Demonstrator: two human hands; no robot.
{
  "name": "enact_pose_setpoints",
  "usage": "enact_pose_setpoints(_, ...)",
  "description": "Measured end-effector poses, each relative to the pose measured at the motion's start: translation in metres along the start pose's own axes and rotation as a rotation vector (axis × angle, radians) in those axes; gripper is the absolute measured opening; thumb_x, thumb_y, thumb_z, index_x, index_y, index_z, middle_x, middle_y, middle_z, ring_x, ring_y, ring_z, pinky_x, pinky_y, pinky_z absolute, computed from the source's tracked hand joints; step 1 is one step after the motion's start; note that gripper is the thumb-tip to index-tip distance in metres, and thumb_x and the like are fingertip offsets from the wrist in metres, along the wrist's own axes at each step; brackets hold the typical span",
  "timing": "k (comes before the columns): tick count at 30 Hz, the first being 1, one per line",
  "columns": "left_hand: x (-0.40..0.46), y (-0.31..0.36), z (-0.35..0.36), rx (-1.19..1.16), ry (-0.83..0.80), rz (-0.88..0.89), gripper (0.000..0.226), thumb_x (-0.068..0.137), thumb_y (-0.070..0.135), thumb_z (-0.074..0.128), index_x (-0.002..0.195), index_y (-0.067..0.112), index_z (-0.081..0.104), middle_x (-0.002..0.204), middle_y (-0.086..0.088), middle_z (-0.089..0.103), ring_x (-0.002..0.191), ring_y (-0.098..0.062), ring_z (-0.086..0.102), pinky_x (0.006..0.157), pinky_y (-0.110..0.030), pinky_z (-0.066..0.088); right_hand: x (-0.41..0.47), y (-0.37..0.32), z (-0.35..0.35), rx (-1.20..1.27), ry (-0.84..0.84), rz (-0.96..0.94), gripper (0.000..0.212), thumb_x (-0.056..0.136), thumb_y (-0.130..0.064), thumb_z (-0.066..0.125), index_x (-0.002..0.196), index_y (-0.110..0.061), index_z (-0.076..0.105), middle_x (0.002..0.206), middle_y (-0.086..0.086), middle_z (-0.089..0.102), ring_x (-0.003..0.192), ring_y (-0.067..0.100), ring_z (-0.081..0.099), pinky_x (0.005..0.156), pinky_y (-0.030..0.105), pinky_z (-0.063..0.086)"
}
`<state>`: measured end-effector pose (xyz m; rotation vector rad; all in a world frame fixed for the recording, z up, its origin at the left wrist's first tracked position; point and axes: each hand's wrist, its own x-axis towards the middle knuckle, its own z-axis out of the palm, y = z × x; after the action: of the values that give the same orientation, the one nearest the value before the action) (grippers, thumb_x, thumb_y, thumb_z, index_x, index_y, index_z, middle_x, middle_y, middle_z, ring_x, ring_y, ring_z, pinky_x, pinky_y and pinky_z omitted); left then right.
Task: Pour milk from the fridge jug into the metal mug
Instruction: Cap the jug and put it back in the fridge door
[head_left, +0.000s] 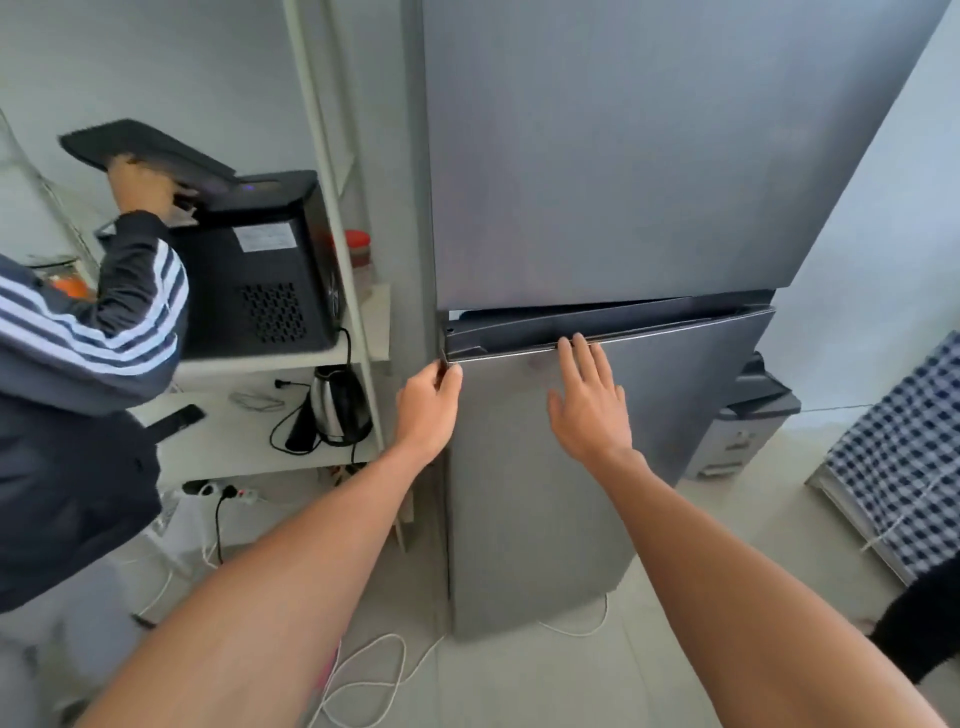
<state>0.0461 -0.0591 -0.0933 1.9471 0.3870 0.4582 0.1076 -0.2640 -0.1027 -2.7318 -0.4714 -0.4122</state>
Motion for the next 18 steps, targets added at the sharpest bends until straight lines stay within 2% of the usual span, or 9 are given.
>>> enact_pose_setpoints(4, 0.012, 0.004, 0.013, 0.041, 0.086, -0.101, 0.043, 0.11, 0.025, 0.048, 0.079, -0.005, 0.051, 0.061, -0.002, 0.041, 0.058, -0.018, 0.035, 0.055, -0.034, 0.027, 0.012, 0.007, 0.002, 0.016, -0.063, -0.052, 0.074, 0.102, -0.017, 0.048, 0.166, -0.011, 0.012, 0.175, 0.003, 0.006, 0.161, 0.027, 0.004, 0.111, 0.048, 0.039)
enact_pose_setpoints(6, 0.021, 0.006, 0.015, 0.045, 0.101, -0.133, 0.044, 0.111, 0.026, 0.046, 0.087, -0.009, 0.058, 0.067, -0.006, 0.046, 0.063, -0.021, 0.04, 0.059, -0.035, 0.03, 0.018, 0.008, 0.003, 0.018, -0.098, -0.07, 0.077, 0.1, -0.013, 0.047, 0.166, -0.011, 0.007, 0.175, 0.002, 0.001, 0.161, 0.027, 0.0, 0.112, 0.045, 0.039)
enact_pose_setpoints(8, 0.029, 0.007, 0.018, 0.058, 0.106, -0.145, 0.043, 0.112, 0.028, 0.045, 0.078, 0.006, 0.058, 0.077, -0.008, 0.053, 0.073, -0.023, 0.046, 0.066, -0.033, 0.034, 0.024, 0.01, 0.004, 0.028, -0.116, -0.075, 0.08, 0.099, -0.011, 0.046, 0.167, -0.012, 0.003, 0.175, 0.0, -0.004, 0.161, 0.025, -0.004, 0.114, 0.044, 0.037)
enact_pose_setpoints(10, 0.035, 0.007, 0.019, 0.071, 0.111, -0.134, 0.042, 0.113, 0.03, 0.044, 0.071, 0.027, 0.045, 0.086, -0.009, 0.057, 0.082, -0.024, 0.049, 0.073, -0.033, 0.037, 0.029, 0.01, 0.004, 0.034, -0.133, -0.078, 0.083, 0.097, -0.009, 0.046, 0.167, -0.014, 0.001, 0.175, -0.002, -0.006, 0.161, 0.024, -0.006, 0.115, 0.044, 0.036)
enact_pose_setpoints(16, 0.049, 0.005, 0.02, 0.076, 0.133, -0.127, 0.046, 0.113, 0.032, 0.047, 0.069, 0.037, 0.033, 0.085, -0.009, 0.057, 0.082, -0.021, 0.048, 0.07, -0.03, 0.034, 0.041, 0.01, 0.012, 0.041, -0.154, -0.073, 0.09, 0.094, -0.007, 0.049, 0.167, -0.017, -0.002, 0.175, -0.005, -0.011, 0.161, 0.023, -0.008, 0.113, 0.043, 0.043)
enact_pose_setpoints(18, 0.05, 0.002, 0.019, 0.075, 0.129, -0.112, 0.045, 0.112, 0.033, 0.048, 0.069, 0.038, 0.038, 0.082, -0.014, 0.059, 0.081, -0.021, 0.05, 0.069, -0.029, 0.033, 0.041, 0.011, 0.016, 0.023, -0.146, -0.075, 0.092, 0.093, -0.007, 0.051, 0.167, -0.017, -0.004, 0.174, -0.005, -0.013, 0.161, 0.023, -0.01, 0.11, 0.043, 0.045)
